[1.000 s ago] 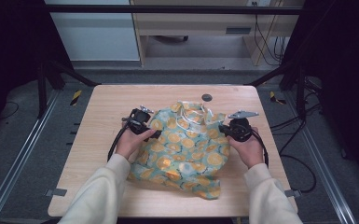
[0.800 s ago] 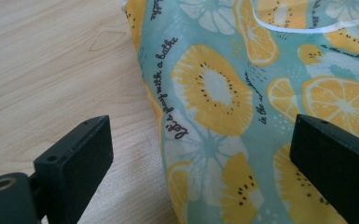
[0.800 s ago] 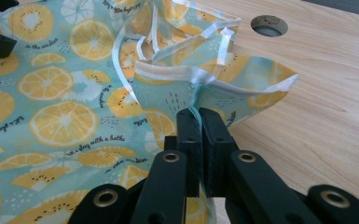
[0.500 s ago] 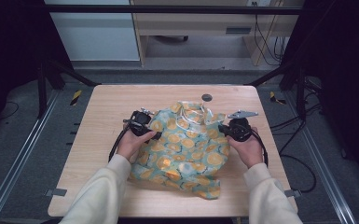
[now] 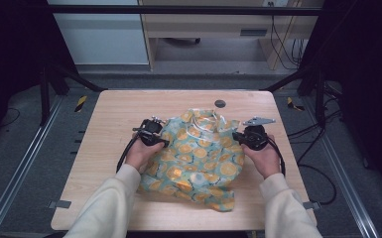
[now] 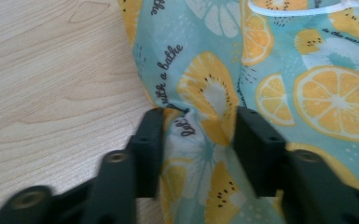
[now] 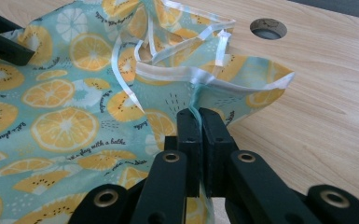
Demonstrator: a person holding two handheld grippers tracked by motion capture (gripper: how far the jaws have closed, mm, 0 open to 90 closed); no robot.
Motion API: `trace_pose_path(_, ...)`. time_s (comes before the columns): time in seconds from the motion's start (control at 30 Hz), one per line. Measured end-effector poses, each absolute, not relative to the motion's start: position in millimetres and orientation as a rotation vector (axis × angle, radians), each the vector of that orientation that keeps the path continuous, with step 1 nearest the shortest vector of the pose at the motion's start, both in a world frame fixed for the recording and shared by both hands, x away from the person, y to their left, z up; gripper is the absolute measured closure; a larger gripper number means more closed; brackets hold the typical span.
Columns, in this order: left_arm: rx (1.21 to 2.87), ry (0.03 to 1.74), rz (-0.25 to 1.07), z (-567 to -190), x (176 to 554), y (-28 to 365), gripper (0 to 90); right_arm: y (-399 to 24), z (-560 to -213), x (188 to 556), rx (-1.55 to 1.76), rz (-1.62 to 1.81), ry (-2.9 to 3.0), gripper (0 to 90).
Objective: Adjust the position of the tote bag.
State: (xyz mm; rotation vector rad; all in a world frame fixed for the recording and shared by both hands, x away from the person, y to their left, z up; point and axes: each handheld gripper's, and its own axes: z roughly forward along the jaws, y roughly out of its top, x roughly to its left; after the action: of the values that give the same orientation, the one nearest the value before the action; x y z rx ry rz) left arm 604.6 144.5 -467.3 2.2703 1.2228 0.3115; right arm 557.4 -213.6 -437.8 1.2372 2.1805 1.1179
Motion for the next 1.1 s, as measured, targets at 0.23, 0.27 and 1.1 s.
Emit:
trace_pose_path(0.23,2.275,1.17,0.289,-466,602,147,87.2,-215,-436,557,1.238,1.129,2.173,88.2)
trace_pose_path(0.27,2.273,1.161,0.294,-464,601,147,87.2,-215,-436,557,1.238,1.129,2.173,88.3)
trace_pose_path(1.1,1.995,1.023,0.574,-399,540,180,90.0,-224,-385,505,1.073,1.154,2.053,90.0)
